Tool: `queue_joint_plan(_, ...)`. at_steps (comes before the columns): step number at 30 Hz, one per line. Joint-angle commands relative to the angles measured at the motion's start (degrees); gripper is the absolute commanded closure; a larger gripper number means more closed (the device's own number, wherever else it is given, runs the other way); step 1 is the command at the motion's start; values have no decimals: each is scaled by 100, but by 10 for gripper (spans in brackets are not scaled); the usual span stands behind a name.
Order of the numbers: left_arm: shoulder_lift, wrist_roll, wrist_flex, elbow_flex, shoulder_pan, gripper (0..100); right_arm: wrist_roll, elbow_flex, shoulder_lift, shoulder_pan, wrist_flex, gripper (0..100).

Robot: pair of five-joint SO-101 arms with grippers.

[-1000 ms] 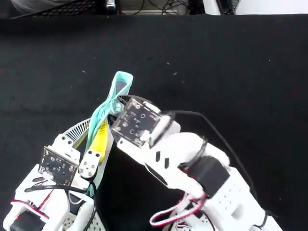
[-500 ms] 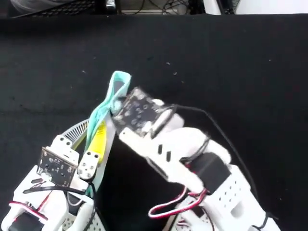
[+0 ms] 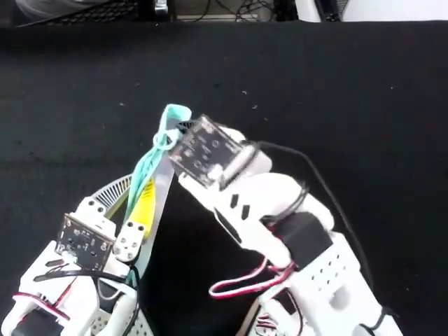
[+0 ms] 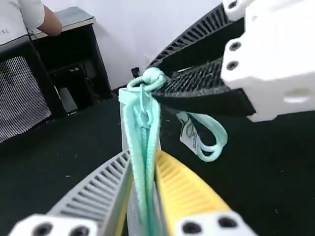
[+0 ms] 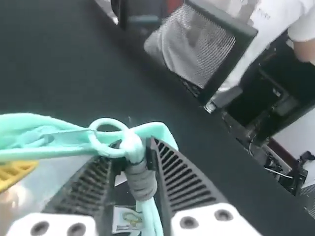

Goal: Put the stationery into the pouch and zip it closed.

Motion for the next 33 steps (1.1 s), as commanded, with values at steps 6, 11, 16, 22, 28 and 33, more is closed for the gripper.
queue_joint_plan(6, 18, -35, 369, 31, 31, 972, 53, -1182, 1033, 853, -132, 986)
queue_joint_plan(11, -193, -44, 378, 66, 4, 972, 53, -1253, 1358, 1029, -158, 986)
queue_joint_plan(16, -413, -202, 484, 84, -4, 972, 334, -1253, 1446, 1240, -132, 986)
queue_joint_plan(22, -396, -299, 492, 40, -4, 972, 492, -1218, 1481, 1319, -123, 986)
queue_joint_plan(28, -396, -299, 501, 66, -4, 972, 536, -1218, 1490, 1468, -149, 986)
queue_joint_plan(33, -396, -299, 501, 40, -4, 972, 853, -1262, 1657, 1987, -176, 986)
